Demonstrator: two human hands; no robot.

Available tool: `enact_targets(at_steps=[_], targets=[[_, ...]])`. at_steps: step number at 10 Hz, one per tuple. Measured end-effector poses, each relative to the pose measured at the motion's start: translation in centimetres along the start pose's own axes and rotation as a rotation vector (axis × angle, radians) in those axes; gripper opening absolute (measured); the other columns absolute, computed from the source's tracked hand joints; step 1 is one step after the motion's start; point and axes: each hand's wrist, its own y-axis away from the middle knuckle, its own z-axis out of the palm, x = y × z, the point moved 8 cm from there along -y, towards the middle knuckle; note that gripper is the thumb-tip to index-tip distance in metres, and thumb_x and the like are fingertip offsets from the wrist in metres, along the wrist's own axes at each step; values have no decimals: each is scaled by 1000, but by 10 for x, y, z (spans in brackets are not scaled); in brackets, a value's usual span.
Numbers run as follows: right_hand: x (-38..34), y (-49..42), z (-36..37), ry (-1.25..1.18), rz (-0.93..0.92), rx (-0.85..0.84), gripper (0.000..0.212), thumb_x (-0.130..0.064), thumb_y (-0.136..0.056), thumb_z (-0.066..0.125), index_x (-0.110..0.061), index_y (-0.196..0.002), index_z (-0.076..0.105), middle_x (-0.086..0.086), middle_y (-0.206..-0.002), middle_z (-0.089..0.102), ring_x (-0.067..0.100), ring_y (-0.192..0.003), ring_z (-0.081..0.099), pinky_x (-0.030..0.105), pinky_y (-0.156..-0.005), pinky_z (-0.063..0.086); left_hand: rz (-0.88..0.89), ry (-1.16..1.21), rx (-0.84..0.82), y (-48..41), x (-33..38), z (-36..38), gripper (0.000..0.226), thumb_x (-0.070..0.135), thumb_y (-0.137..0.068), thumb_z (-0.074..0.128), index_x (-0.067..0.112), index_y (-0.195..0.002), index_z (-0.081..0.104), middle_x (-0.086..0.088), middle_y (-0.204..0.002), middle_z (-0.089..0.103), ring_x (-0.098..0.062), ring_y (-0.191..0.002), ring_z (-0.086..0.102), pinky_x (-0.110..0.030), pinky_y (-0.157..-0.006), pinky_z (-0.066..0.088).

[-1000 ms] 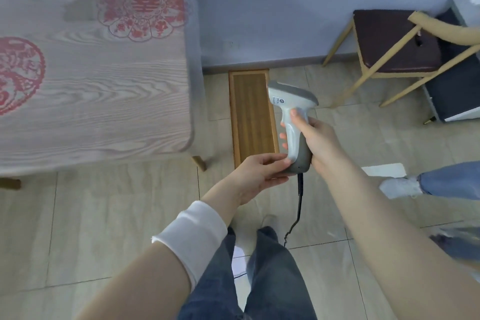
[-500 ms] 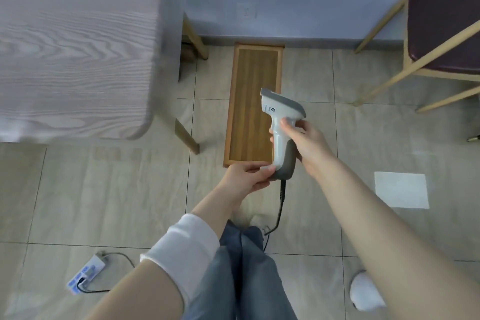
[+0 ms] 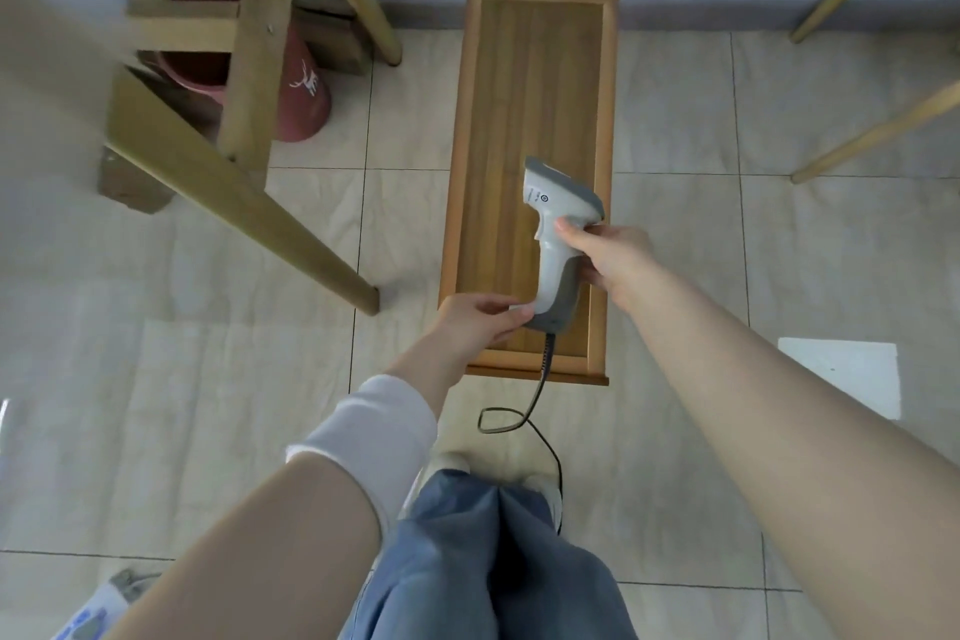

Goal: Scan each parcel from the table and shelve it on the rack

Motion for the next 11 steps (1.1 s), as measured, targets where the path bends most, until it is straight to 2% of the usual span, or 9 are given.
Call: enact_targets(at_steps=[1,2,3,4,6,7,9,10,11], targets=[[4,-14,8,33,-19,18,60,-35,-77,75,-3,-124,57,9,-120,63,27,-110,60,41,-97,50,-4,-10,31,-17,-7,-6,37,25,-79,74,10,-112,67,-3,-110,66,-6,-89,64,-15,-79,50],[7,-21,13,85,-44,39,54,-34,-79,74,-3,-121,61,8,-119,63,26,-110,60,40,-96,50,-13,-60,77,-28,-15,-13,28,27,-77,77,14,-101,69,-5,-107,68,-14,-97,66,-29,-95,51],[10,-27,16,126,-51,47,51,-35,-79,74,-3,-117,64,8,-117,64,26,-109,60,41,-96,50,-33,-106,122,-35,-20,-17,20,32,-72,80,23,-85,67,-4,-100,71,-19,-103,65,-37,-101,47],[10,-31,16,159,-64,57,51,-36,-78,75,-4,-116,63,8,-117,64,26,-109,60,42,-96,50,-35,-159,169,-40,-20,-17,23,38,-72,79,23,-86,67,-1,-98,71,-18,-104,64,-36,-100,48],[11,-33,13,205,-76,86,46,-34,-78,75,-5,-112,64,9,-117,64,26,-108,60,42,-95,51,-4,-295,275,-38,-12,-18,38,40,-78,73,14,-105,71,-1,-99,72,-16,-102,61,-26,-87,47],[11,-34,13,207,-94,85,42,-33,-79,75,-6,-109,64,8,-114,65,26,-105,61,40,-91,53,4,-356,295,-40,-7,-17,38,38,-78,74,13,-106,70,-3,-105,69,-18,-104,60,-28,-89,48],[17,-32,13,151,-99,105,45,-33,-80,73,-6,-115,63,8,-115,64,26,-106,60,40,-90,53,96,-430,293,-36,-2,-13,37,33,-81,72,11,-109,63,-1,-94,63,-19,-83,66,-28,-78,55],[17,-29,16,118,-80,94,49,-33,-81,72,-6,-120,60,9,-120,63,27,-110,59,41,-93,52,102,-404,279,-34,-1,-11,37,32,-83,70,11,-111,60,1,-93,58,-15,-72,64,-22,-67,53],[21,-14,15,140,-46,113,53,-34,-83,70,-7,-126,57,10,-126,60,28,-114,57,40,-96,50,109,-395,254,-23,-1,-11,40,31,-84,69,11,-116,57,-1,-103,59,-15,-70,64,-13,-54,47]])
